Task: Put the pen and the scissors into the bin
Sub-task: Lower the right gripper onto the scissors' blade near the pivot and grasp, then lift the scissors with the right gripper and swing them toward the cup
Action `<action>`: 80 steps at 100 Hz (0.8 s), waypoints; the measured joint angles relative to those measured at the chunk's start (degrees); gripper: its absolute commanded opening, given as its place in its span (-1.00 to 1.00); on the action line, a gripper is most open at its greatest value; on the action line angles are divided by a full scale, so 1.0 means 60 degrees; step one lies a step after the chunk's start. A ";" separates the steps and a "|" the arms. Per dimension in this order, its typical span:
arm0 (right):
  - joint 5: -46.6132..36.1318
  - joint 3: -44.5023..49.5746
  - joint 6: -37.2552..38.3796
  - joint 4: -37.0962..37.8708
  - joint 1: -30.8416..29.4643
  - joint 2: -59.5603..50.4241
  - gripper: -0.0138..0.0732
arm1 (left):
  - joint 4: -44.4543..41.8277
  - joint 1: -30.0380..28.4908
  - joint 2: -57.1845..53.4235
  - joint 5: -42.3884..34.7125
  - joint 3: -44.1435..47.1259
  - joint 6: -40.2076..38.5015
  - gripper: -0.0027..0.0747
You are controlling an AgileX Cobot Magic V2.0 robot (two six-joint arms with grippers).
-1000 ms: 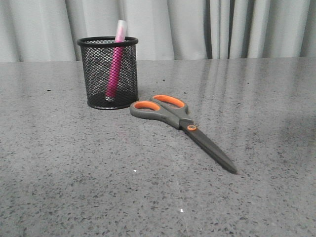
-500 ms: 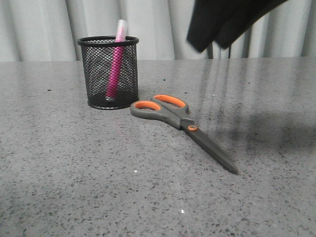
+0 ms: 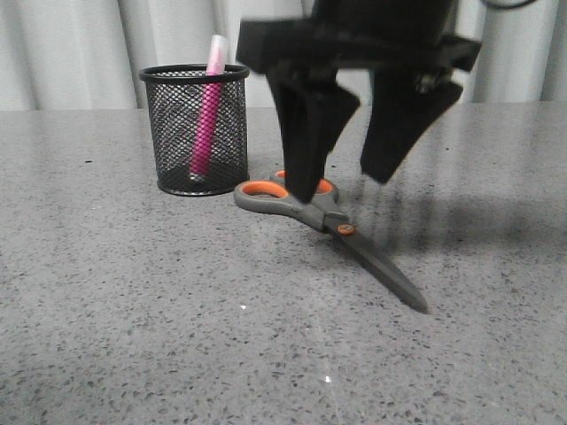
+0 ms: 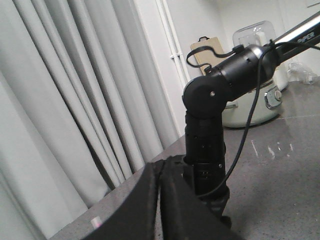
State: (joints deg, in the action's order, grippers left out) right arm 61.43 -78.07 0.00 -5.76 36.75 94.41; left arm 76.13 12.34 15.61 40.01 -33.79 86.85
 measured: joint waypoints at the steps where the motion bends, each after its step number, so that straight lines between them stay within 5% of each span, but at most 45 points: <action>1: 0.0000 0.0000 0.0081 0.0000 0.0000 0.0055 0.38 | -0.0016 0.0023 0.0000 0.0000 0.0000 0.0000 -0.98; 45: -0.0685 -0.0102 0.1151 0.0574 0.0000 0.1012 0.35 | -0.0216 0.0611 0.0000 0.0000 0.0000 0.0000 -0.98; 71: -0.1307 -0.0105 0.1483 0.0960 0.0000 0.1113 -0.13 | -0.0346 0.0768 0.0000 0.0000 0.0000 0.0000 -0.98; 80: -0.1348 -0.0121 0.1514 0.1012 0.0000 0.1151 -0.48 | -0.0363 0.0768 0.0000 0.0017 0.0063 0.0000 -0.98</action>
State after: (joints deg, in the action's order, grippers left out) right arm 53.35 -78.79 9.09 0.31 36.75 101.32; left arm 73.95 16.95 15.61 40.11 -33.41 86.85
